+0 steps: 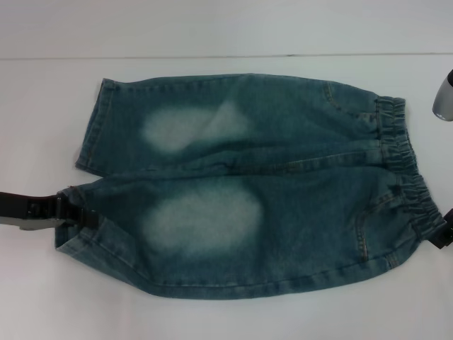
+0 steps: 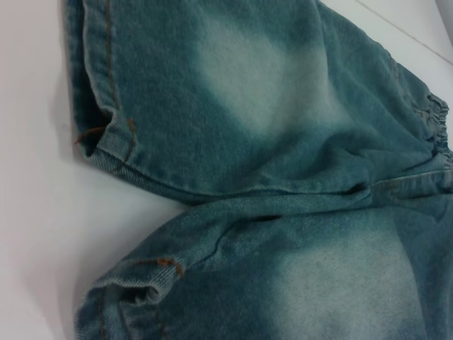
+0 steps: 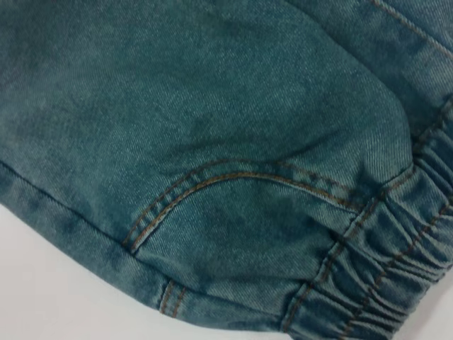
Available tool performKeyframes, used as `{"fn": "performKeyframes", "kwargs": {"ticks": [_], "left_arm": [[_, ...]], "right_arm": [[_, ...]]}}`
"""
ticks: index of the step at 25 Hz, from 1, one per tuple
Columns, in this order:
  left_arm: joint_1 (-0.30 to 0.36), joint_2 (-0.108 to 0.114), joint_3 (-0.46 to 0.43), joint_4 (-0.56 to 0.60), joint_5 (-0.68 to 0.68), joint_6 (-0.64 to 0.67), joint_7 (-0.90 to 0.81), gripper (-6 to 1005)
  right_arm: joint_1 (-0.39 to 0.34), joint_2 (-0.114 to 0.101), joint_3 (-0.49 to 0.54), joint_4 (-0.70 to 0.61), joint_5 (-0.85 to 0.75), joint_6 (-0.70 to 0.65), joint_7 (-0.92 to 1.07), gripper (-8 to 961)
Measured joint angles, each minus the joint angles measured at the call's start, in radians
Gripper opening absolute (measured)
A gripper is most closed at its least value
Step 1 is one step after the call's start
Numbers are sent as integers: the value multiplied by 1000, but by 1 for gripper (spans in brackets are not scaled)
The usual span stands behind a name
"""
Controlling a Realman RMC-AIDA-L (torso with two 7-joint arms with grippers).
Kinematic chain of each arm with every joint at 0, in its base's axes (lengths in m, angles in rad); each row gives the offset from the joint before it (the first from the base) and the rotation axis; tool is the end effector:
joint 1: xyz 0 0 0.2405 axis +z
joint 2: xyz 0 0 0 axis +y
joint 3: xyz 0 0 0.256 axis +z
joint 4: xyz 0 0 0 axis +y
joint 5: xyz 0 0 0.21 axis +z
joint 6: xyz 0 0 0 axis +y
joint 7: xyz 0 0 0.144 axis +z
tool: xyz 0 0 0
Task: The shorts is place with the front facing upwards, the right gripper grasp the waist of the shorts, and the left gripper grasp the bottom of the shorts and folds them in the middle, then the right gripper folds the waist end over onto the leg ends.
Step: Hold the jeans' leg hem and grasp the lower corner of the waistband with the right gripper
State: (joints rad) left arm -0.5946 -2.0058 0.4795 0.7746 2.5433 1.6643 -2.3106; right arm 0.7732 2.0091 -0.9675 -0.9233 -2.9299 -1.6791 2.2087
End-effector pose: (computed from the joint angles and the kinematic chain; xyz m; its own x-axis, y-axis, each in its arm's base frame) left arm -0.3097 0.3253 0.0472 0.2184 0.9503 0.2220 0.9756 -0.2174 -0.0293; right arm 0.2663 0.3651 0.0486 0.5556 -0.7079 0.4360 -0.5797 -0.7058 -0.4071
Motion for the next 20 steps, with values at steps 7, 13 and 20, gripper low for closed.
{"fn": "performKeyframes", "kwargs": {"ticks": [7,13,20], "left_arm": [[1,-1,-1,0,0,0,0,42],[-3,-1,0,0,0,0,0,42],[-5,-1,0,0,0,0,0,42]], "right_arm": [[2,-2,-21,33,-1,25,17,590],[9,-3,-27,36,-2,34,23,589],[13,-2,-27,38,-2,38,21,588]]}}
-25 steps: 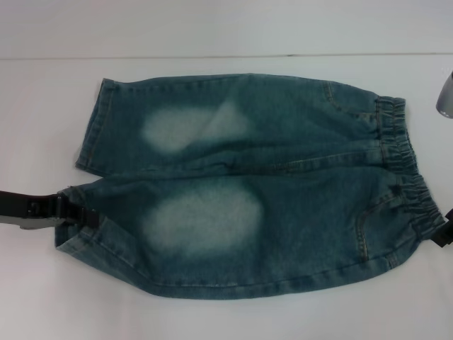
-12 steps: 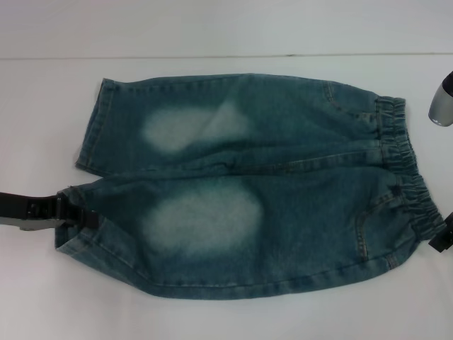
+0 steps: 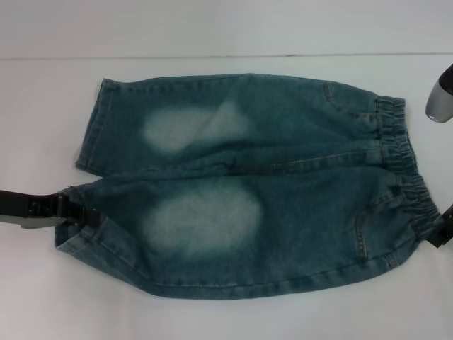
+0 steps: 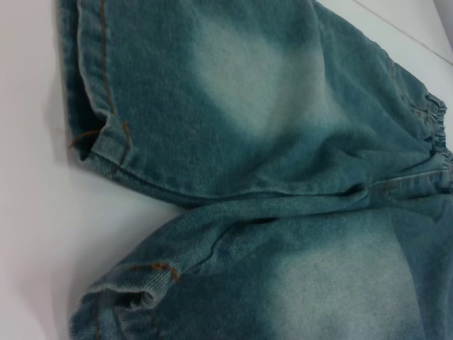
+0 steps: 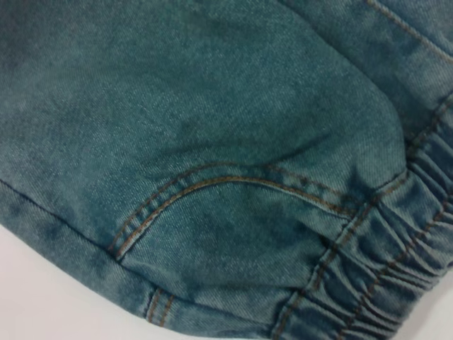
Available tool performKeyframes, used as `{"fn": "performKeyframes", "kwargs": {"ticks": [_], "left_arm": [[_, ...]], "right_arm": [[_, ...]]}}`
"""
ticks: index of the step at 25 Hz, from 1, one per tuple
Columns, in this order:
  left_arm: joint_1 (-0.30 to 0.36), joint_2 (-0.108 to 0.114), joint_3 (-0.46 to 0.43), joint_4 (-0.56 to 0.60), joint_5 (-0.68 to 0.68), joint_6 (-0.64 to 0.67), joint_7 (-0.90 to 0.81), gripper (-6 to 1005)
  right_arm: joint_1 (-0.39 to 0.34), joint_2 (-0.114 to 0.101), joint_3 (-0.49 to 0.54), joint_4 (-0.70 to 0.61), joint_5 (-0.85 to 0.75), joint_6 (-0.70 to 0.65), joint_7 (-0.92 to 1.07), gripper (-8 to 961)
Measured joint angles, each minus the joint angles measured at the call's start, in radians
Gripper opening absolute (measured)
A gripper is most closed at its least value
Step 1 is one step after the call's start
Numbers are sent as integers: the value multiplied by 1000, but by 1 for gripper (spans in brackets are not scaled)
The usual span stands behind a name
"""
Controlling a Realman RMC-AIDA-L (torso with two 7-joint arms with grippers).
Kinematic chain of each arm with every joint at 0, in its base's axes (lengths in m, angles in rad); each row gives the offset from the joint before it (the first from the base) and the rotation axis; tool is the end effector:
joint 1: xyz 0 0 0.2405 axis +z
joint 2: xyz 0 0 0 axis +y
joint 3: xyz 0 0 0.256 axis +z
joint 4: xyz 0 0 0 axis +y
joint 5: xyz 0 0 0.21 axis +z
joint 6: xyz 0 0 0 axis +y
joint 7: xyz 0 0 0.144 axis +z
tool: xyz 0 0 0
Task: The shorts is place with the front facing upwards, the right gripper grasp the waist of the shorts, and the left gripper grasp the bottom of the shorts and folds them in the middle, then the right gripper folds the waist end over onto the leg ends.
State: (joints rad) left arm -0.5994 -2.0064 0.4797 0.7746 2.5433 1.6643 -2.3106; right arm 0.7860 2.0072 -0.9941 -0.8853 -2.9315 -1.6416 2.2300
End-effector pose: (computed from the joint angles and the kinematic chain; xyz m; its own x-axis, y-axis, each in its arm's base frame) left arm -0.3080 0.3267 0.0469 0.2230 0.9493 0.2216 0.9746 -0.2222 -0.0288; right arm 0.2673 0.3687 0.0426 0.5474 -0.7084 0.4456 -0.5709 -0.7054 -0.4201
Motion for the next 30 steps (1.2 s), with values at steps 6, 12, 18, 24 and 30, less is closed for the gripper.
{"fn": "performKeyframes", "kwargs": {"ticks": [6,12,18,24,30], "left_arm": [[1,0,-1,0,0,0,0,43],[1,-2,1,-1,0,0,1,42],[1,-2,-1,-2,0,0,4,43],[1,-3,2,-3,0,-3,5,42],[2,-3,3,-16,0,-11,6,43]], "right_arm": [[2,3,1,0,2,16,-1,586],[2,8,12,0,28,23,-8,584],[-7,5,21,0,85,27,-15,583],[-10,3,67,2,105,29,-36,581],[-12,2,112,14,106,35,-39,579]]}}
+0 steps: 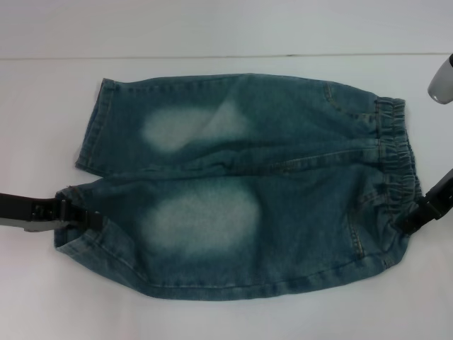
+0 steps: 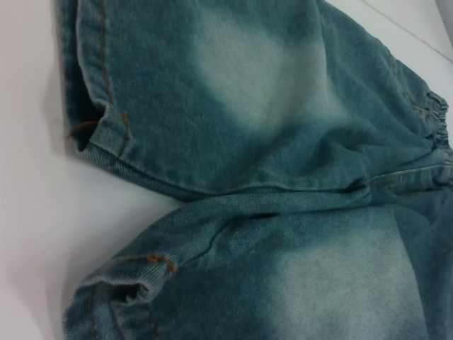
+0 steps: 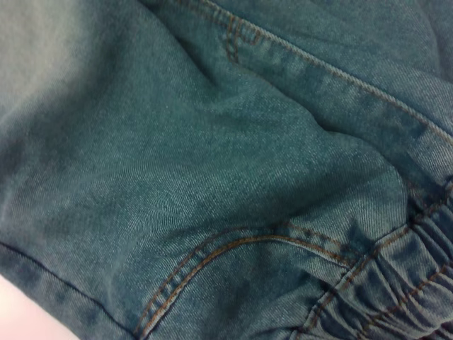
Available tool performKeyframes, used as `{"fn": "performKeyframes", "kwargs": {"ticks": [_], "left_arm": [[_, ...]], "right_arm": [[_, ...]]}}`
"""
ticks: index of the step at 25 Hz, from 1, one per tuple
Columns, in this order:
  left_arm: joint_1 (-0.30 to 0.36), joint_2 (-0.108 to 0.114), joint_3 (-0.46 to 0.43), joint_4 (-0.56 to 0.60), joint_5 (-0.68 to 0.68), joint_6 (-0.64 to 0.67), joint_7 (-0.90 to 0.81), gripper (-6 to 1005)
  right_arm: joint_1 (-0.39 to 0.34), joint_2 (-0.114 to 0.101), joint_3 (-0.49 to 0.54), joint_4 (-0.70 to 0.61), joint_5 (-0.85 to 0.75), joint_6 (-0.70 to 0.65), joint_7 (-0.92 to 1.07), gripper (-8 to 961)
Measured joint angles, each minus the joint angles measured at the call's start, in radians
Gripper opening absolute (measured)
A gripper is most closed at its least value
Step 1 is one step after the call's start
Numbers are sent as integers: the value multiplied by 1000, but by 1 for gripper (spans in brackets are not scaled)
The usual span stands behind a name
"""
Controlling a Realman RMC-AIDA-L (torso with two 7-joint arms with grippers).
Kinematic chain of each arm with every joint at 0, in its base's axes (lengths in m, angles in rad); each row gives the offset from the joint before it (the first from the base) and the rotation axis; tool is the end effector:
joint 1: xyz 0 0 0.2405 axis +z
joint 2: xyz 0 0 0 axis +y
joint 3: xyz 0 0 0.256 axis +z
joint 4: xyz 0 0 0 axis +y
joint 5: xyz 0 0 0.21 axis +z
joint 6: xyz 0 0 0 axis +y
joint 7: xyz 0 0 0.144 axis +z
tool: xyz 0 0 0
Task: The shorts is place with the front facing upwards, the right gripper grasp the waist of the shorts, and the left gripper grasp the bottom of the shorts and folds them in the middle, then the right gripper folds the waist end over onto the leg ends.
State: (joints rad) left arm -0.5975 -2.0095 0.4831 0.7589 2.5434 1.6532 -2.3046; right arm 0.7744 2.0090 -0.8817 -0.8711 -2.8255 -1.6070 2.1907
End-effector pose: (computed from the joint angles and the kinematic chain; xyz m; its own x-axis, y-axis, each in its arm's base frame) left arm -0.3093 0.3253 0.0424 0.2196 0.9511 0.2171 0.9753 -0.2196 -0.0247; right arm 0.2647 0.3727 0.0397 0.6090 -0.7398 0.2861 -0.6417 -0.6716 -0.3705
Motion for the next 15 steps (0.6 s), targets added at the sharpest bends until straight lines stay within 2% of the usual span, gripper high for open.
{"fn": "performKeyframes", "kwargs": {"ticks": [8,15], "left_arm": [[4,0,0,0,0,-6,1,42],[4,0,0,0,0,-9,1,42]], "right_arm": [[-22,3,93,28,9,4,-3,577],[-62,-4,130,29,115,21,-13,575]]}}
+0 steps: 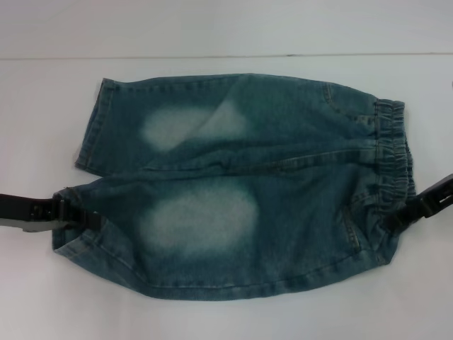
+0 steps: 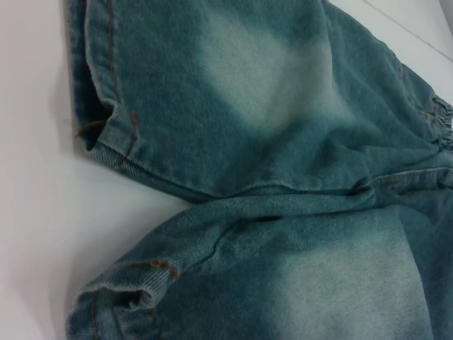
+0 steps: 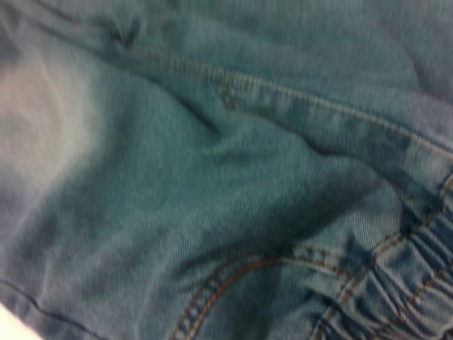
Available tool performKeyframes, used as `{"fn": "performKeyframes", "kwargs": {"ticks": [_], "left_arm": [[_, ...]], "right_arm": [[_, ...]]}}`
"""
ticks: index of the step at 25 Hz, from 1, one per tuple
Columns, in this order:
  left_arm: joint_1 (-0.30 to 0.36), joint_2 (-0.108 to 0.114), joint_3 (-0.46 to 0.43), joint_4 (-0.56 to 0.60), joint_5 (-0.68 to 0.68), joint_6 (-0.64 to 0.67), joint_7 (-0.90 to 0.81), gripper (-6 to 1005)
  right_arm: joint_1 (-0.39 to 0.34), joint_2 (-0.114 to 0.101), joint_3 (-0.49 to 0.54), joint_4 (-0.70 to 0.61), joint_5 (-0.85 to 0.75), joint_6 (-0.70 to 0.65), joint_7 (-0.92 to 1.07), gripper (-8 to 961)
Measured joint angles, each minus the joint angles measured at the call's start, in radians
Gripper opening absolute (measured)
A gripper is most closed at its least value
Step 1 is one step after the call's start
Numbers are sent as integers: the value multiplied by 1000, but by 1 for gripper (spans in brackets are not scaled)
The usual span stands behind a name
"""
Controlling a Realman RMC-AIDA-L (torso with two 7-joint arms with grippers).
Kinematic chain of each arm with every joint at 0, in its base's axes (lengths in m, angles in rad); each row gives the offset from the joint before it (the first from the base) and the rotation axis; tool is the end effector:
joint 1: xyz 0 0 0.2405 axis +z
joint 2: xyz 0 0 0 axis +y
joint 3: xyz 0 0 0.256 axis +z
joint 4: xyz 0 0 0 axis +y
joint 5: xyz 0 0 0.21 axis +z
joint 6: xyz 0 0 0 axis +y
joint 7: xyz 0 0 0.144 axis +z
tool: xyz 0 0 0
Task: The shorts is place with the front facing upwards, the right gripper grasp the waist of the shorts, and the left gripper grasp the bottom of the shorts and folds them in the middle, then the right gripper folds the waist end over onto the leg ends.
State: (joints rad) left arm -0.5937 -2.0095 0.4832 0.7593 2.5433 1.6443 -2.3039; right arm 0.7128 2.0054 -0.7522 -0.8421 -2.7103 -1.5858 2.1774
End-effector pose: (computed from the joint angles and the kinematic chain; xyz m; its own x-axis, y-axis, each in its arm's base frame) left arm -0.3113 0.3252 0.0427 0.2168 0.9504 0.2230 0.9760 -0.2153 -0.0315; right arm 0.2812 0.3625 0.0411 0.5717 -0.8156 0.0894 -0.7638 -0.5688 -0.3049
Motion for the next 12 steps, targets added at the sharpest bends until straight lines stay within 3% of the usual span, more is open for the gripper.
{"fn": "performKeyframes", "kwargs": {"ticks": [12], "left_arm": [[0,0,-2,-5,0,-4,1,43]], "right_arm": [[-4,-7,1,0,25,-1,-22,518]]}}
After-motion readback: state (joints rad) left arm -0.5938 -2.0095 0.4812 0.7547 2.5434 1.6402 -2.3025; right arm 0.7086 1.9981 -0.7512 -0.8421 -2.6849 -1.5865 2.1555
